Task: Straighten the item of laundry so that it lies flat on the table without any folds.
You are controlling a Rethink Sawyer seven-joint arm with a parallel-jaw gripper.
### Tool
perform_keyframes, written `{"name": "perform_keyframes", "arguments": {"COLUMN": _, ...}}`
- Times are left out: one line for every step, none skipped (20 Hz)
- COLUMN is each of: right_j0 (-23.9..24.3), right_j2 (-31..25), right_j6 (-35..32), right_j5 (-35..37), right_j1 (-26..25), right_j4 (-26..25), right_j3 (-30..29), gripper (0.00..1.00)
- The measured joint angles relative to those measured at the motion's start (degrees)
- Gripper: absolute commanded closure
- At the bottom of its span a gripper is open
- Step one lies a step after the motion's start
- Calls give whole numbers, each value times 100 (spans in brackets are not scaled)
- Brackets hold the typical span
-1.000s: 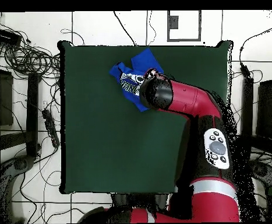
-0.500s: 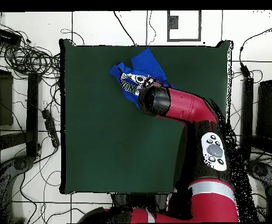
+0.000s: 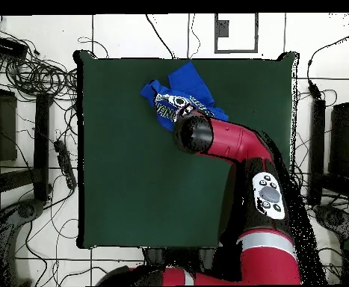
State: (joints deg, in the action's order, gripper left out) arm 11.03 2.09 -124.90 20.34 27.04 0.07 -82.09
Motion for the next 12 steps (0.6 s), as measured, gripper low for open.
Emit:
{"name": "perform_keyframes", "arguments": {"right_j0": 0, "right_j2": 0, "right_j6": 0, "right_j5": -16, "right_j1": -2, "right_j4": 0, "right_j3": -12, "gripper": 0}}
{"name": "perform_keyframes", "arguments": {"right_j0": -1, "right_j2": 1, "right_j6": 0, "right_j5": -66, "right_j1": -11, "right_j4": 0, "right_j3": -42, "gripper": 0}}
{"name": "perform_keyframes", "arguments": {"right_j0": -5, "right_j2": 0, "right_j6": 0, "right_j5": -116, "right_j1": -19, "right_j4": 0, "right_j3": -66, "gripper": 0}}
{"name": "perform_keyframes", "arguments": {"right_j0": -11, "right_j2": 2, "right_j6": 0, "right_j5": -143, "right_j1": -25, "right_j4": 0, "right_j3": -75, "gripper": 0}}
{"name": "perform_keyframes", "arguments": {"right_j0": -37, "right_j2": 2, "right_j6": 0, "right_j5": -216, "right_j1": -33, "right_j4": 1, "right_j3": -103, "gripper": 0}}
{"name": "perform_keyframes", "arguments": {"right_j0": -61, "right_j2": 3, "right_j6": 0, "right_j5": -257, "right_j1": -35, "right_j4": 1, "right_j3": -120, "gripper": 0}}
{"name": "perform_keyframes", "arguments": {"right_j0": -96, "right_j2": 2, "right_j6": 0, "right_j5": -286, "right_j1": -37, "right_j4": 1, "right_j3": -130, "gripper": 0}}
{"name": "perform_keyframes", "arguments": {"right_j0": -130, "right_j2": 2, "right_j6": 0, "right_j5": -316, "right_j1": -40, "right_j4": 1, "right_j3": -141, "gripper": 0}}
{"name": "perform_keyframes", "arguments": {"right_j0": -152, "right_j2": 2, "right_j6": 0, "right_j5": -330, "right_j1": -40, "right_j4": 1, "right_j3": -144, "gripper": 0}}
{"name": "perform_keyframes", "arguments": {"right_j0": -179, "right_j2": 0, "right_j6": 0, "right_j5": -346, "right_j1": -40, "right_j4": 1, "right_j3": -149, "gripper": 0}}
{"name": "perform_keyframes", "arguments": {"right_j0": -211, "right_j2": 0, "right_j6": 0, "right_j5": -361, "right_j1": -41, "right_j4": 1, "right_j3": -156, "gripper": 0}}
{"name": "perform_keyframes", "arguments": {"right_j0": -222, "right_j2": 0, "right_j6": 0, "right_j5": -367, "right_j1": -42, "right_j4": 0, "right_j3": -159, "gripper": 0}}
